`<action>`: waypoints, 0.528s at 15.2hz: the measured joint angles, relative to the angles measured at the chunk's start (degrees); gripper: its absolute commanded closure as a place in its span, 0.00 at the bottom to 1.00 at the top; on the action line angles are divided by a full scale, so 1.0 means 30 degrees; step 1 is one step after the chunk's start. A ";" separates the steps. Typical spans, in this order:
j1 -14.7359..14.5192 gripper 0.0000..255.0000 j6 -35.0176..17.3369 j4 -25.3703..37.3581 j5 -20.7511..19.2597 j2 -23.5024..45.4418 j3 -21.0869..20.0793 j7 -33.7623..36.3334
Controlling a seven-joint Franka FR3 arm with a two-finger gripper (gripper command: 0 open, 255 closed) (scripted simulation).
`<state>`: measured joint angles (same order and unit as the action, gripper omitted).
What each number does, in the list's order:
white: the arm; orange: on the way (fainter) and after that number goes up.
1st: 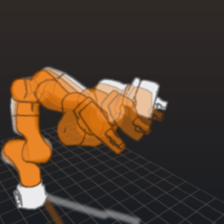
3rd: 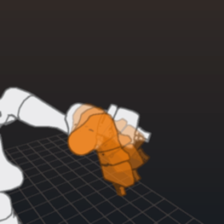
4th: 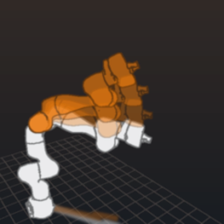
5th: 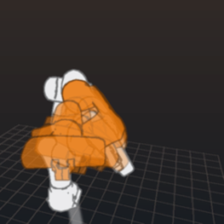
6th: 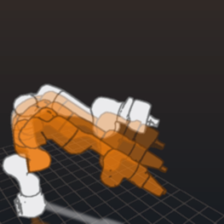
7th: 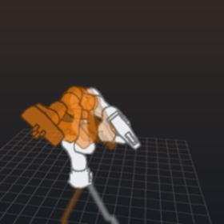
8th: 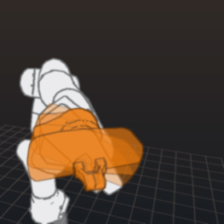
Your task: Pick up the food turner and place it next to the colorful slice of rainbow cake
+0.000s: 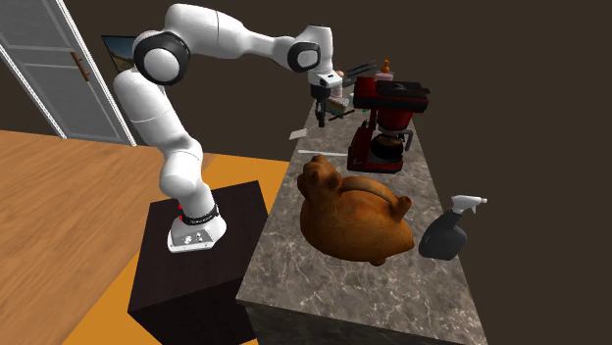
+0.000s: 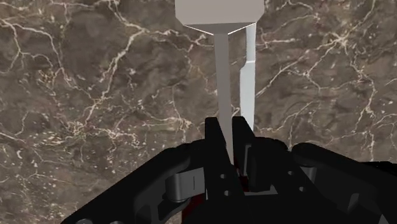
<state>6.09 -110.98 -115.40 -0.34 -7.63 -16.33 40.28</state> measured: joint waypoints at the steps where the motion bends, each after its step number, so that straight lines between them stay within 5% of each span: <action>1: -0.0171 1.00 0.0176 0.0451 -0.0081 0.0304 -0.0260 0.0468; 8: -0.1536 1.00 0.0982 0.4280 -0.1363 0.3661 -0.1887 0.3811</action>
<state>1.48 -108.03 -102.56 -4.43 3.35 -21.99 51.71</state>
